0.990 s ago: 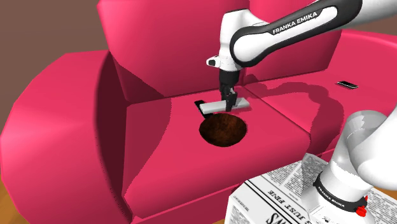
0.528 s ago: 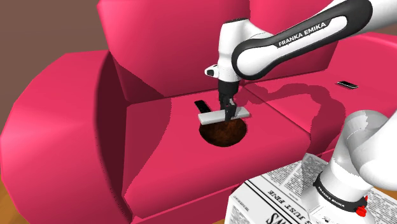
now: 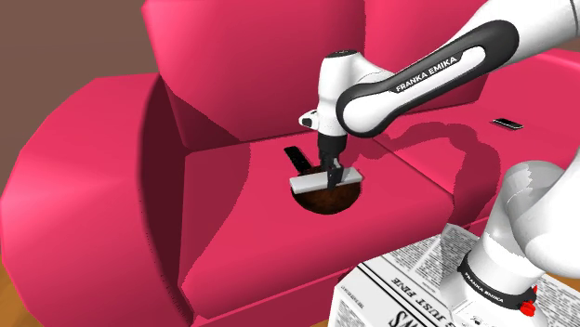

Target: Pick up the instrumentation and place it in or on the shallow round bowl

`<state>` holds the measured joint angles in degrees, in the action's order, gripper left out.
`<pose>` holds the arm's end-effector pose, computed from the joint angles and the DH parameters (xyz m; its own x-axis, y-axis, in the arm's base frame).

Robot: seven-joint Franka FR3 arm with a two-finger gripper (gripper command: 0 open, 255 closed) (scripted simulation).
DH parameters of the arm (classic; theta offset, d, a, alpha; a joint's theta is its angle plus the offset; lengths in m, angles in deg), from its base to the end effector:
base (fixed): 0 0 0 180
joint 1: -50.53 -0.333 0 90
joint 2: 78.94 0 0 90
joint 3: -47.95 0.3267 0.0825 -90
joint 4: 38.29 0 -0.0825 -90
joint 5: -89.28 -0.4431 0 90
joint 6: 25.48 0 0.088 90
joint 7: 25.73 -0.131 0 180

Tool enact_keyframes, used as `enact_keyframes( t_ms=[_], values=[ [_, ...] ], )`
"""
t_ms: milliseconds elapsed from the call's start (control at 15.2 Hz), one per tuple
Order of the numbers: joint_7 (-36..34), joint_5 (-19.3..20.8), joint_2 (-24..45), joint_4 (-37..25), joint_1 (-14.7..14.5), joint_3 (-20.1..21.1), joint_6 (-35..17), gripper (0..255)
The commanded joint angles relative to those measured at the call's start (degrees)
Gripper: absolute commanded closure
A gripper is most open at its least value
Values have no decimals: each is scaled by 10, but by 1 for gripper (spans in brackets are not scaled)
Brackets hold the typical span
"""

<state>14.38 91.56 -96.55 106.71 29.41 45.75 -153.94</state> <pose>0.4472 0.1521 0.3364 0.4920 0.8706 0.0012 0.8703 -0.4918 0.0271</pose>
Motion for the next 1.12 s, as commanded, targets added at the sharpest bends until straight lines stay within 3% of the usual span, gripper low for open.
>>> enact_keyframes(
  t_ms=[0, 462, 528, 858, 1056],
  values=[
    [-1, 0, 5, 6, -1, 1, -12, 255],
    [-1, 0, 5, 6, -1, 1, -12, 255],
    [-1, 0, 5, 6, -1, 1, -12, 0],
    [-1, 0, 5, 6, -1, 1, -12, 0],
    [-1, -1, -27, -27, -1, 2, 53, 0]
  ],
)
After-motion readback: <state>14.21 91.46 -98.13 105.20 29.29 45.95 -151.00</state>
